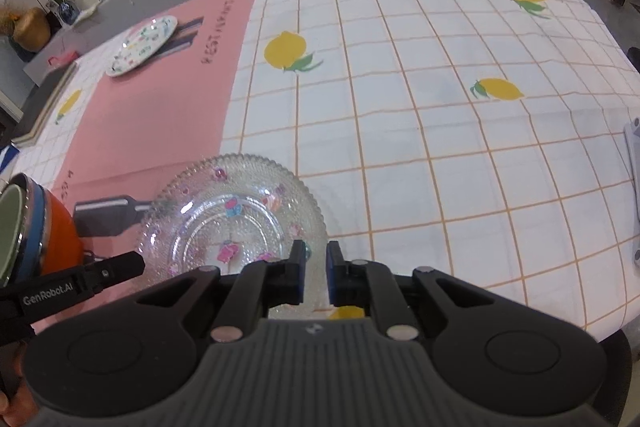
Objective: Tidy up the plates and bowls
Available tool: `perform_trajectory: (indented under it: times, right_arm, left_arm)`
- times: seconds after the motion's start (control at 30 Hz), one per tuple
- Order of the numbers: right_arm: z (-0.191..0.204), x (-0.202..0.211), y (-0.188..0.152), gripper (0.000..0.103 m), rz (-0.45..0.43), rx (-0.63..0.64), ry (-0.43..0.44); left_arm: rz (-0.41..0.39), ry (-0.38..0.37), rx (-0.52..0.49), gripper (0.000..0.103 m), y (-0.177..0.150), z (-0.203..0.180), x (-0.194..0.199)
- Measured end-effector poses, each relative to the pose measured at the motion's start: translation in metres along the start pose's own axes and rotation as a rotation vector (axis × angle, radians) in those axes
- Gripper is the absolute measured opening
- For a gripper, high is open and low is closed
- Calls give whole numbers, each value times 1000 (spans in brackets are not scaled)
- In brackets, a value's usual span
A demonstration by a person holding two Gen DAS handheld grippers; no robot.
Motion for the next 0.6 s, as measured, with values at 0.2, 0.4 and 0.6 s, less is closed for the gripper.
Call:
perform_trajectory:
  times: [0.2,0.4,0.6]
  right_arm:
    - [-6,-2,-1,24,34,-47,44]
    - [-13,-16,-14,26,101,-138,135]
    - [-13,-20,-18,23,116,-188,174]
  left_arm:
    - [22,-37,16,21,-3,1,-2]
    - [53,-60,45,22,-6,6,-9]
    - [68,-93,53,20,-6,4,-13]
Point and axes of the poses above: each gripper's, at about its wrist camera, not at the fingertips, and x roughly against the way its jaws point, z to its left, y to its top, the point moved 4 cm from there along -x, roughly the way its jaws point, and after that the axes turned 7 degrees about z, right-handed, at the moved point
